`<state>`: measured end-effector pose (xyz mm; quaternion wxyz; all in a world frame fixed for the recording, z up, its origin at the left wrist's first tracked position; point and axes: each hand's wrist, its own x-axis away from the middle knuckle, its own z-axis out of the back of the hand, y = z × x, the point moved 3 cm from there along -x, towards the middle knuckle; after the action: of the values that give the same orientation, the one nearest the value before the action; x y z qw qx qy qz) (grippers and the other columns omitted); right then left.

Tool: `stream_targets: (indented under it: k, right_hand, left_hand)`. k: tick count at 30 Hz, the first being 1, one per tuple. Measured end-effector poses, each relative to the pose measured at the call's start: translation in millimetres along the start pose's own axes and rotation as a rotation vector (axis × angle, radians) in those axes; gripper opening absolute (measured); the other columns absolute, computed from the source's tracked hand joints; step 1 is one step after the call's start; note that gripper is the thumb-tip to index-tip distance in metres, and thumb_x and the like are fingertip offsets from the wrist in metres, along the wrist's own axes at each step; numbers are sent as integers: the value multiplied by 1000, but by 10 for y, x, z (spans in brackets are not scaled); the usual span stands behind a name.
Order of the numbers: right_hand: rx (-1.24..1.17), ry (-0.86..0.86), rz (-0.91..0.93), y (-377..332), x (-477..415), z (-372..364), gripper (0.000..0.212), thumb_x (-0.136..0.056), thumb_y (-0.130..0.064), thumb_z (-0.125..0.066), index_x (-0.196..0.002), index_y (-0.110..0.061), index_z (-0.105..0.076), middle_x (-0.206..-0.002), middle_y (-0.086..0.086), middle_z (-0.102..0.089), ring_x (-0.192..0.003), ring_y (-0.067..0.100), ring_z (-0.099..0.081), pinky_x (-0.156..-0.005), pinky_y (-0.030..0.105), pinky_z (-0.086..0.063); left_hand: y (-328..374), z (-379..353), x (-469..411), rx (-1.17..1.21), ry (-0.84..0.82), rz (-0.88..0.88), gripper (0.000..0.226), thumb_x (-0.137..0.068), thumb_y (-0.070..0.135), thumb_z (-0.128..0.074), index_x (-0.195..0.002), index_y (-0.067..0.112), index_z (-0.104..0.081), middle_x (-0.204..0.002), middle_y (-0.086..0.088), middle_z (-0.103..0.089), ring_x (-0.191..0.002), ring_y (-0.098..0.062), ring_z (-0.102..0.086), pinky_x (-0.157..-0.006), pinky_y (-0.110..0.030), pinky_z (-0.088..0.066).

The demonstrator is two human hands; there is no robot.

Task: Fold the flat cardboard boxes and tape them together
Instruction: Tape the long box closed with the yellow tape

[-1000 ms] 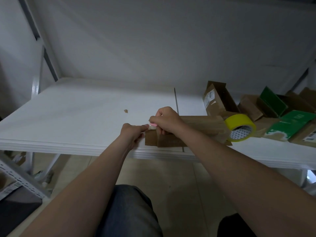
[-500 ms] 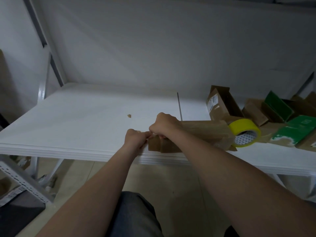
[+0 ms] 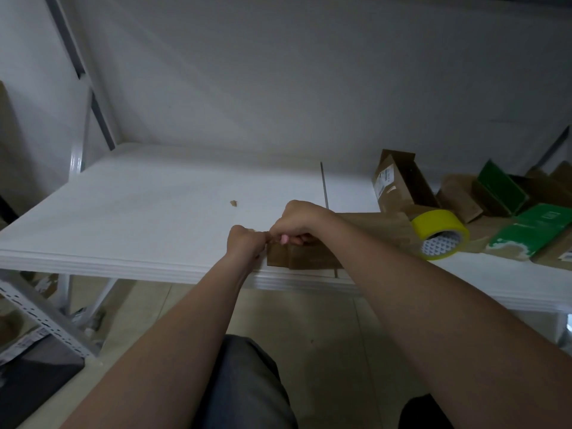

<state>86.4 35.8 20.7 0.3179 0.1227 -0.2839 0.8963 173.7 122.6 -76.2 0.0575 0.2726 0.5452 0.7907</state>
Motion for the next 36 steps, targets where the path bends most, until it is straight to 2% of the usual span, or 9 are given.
stream_targets:
  k: [4,11,14,17,20,25,28,32,36]
  right_hand:
    - [-195,183,-15,95,-67,-15,20,-76,-14,-54,-61,-6,-65,-44,4,-59,-35,14,-46,-53,22,-44]
    - [81,278,-29,-20,-102,-99,17,-75,-12,-59,-58,-14,-60,-51,-1,-60,-53,17,-58,-53,22,-38]
    - [124,241,-35,-66,-136,-109,7,-72,-11,-63,-68,-16,-60,-65,0,-60,-63,20,-57,-55,23,-36]
    - [153,49,-26,-86,-120,-65,16,-73,-11,-65,-59,-16,-59,-52,0,-51,-50,17,-47,-53,22,-35]
    - [160,-163,-12,-82,-18,-11,25,-85,-11,-61,-60,-11,-63,-40,0,-41,-37,15,-34,-47,20,-32]
    - [-61,62,69,72,-73,-5,23,-77,-15,-60,-54,-12,-61,-41,1,-51,-35,14,-41,-48,20,-35]
    - [-155,100,107,133,-84,-32,23,-76,-18,-60,-54,-12,-61,-43,2,-55,-36,12,-43,-52,23,-37]
    - [-243,120,112,193,-47,-6,22,-79,-16,-58,-58,-10,-61,-41,1,-54,-32,9,-42,-49,21,-36]
    - [-263,139,121,204,-42,-15,22,-79,-17,-57,-59,-8,-63,-41,-1,-55,-34,8,-44,-51,21,-37]
  left_hand:
    - [-14,-7,24,27,15,-9,37,-83,21,-83,-71,7,-51,-67,-9,-53,-55,-18,-47,-52,-26,-36]
    - [-41,3,28,6,28,-8,45,-80,17,-84,-63,9,-43,-63,-10,-47,-51,-18,-41,-52,-28,-35]
    - [-26,-4,60,2,37,-23,46,-80,14,-83,-62,10,-40,-61,-7,-43,-50,-17,-40,-50,-27,-33]
    - [-26,31,87,-30,76,-36,44,-79,9,-79,-62,12,-38,-58,-5,-40,-52,-20,-38,-50,-26,-31]
    - [-110,141,51,-67,153,-46,35,-77,9,-69,-55,13,-42,-53,-6,-47,-55,-25,-46,-58,-28,-39]
    - [-82,136,33,137,33,-38,34,-92,23,-65,-65,12,-49,-62,-15,-62,-58,-29,-68,-67,-33,-51]
    - [14,110,33,152,-6,-55,17,-96,18,-55,-81,12,-56,-95,-18,-68,-87,-40,-73,-91,-49,-58]
    - [117,110,37,212,6,-79,27,-100,1,-49,-86,11,-71,-125,-17,-50,-102,-38,-66,-68,-42,-64]
    - [104,197,121,324,-87,-157,27,-97,-7,-52,-101,9,-73,-101,-21,-66,-74,-23,-66,-63,-27,-60]
